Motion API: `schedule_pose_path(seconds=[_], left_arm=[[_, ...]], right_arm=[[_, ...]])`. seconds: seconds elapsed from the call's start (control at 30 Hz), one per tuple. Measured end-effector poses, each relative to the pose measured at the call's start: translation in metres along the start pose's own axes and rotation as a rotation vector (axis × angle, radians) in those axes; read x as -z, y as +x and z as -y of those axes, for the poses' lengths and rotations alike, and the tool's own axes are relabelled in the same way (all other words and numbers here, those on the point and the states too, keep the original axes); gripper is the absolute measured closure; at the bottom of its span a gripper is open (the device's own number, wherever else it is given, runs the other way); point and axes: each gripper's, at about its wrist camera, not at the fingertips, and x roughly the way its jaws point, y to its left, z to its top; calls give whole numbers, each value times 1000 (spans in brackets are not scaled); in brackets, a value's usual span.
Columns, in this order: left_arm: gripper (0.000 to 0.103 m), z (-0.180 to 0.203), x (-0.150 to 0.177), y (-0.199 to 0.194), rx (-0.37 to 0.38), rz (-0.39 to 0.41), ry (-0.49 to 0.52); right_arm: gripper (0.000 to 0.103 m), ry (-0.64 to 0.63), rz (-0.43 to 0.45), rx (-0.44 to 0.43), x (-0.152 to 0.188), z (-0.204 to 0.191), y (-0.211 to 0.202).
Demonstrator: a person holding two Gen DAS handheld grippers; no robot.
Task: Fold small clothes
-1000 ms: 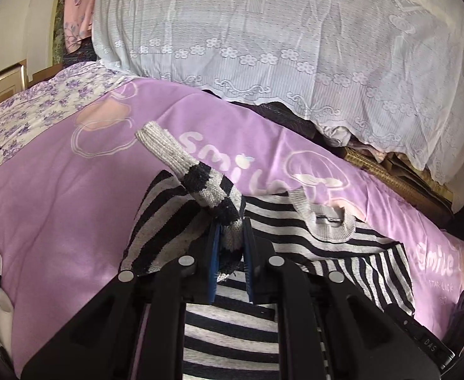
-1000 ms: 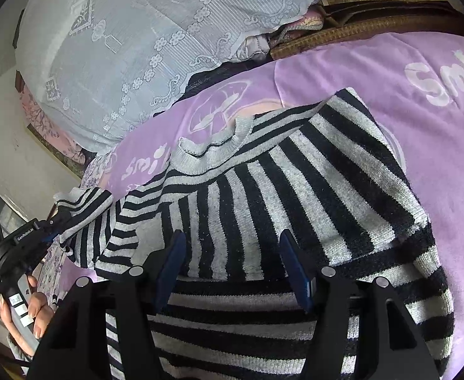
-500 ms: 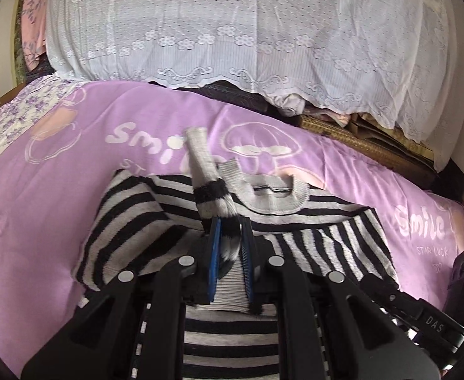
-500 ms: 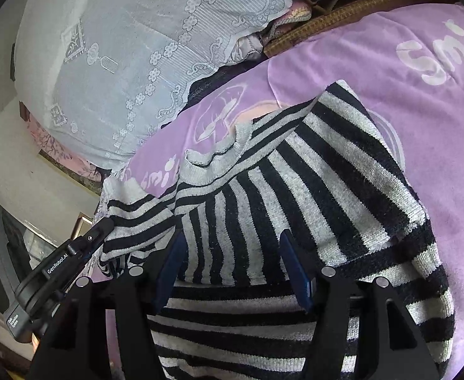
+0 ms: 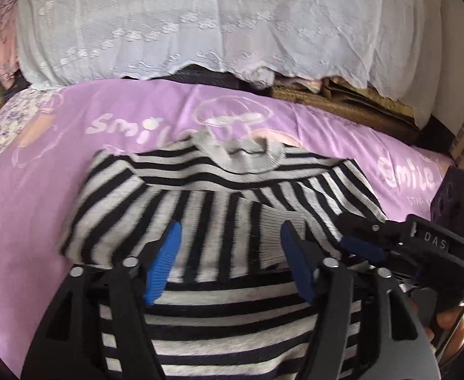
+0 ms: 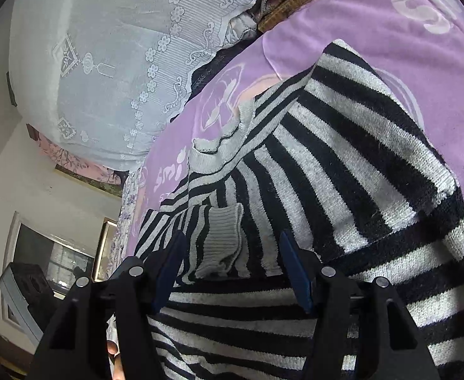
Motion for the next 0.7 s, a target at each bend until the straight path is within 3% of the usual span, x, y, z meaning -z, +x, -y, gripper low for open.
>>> schedule_pose_path(seconds=[0.17,0.3,0.57,0.6,0.67,0.7], left_arm=[[28,-57,1,-21,-154,57,-93],[27,-107,9,-19,-285,51,-181],[27,-149,21,-4,-244,-15,-296],[27,-153,21,-2,-237,-22,-309],[27,-158,23,1,-231,-34,-333],[27,-161,23,2,-226,-40,-347]], right_arm=[[44,-21,-19,-17,4,-9,4],[49,-57,-61,11,10,-19,17],[61,-81,-113,165,7,-31,61],[66,-99,-108,176,7,-35,64],[88,-175,-93,199,9,-47,67],[90,-206,-70,213,10,-53,65]])
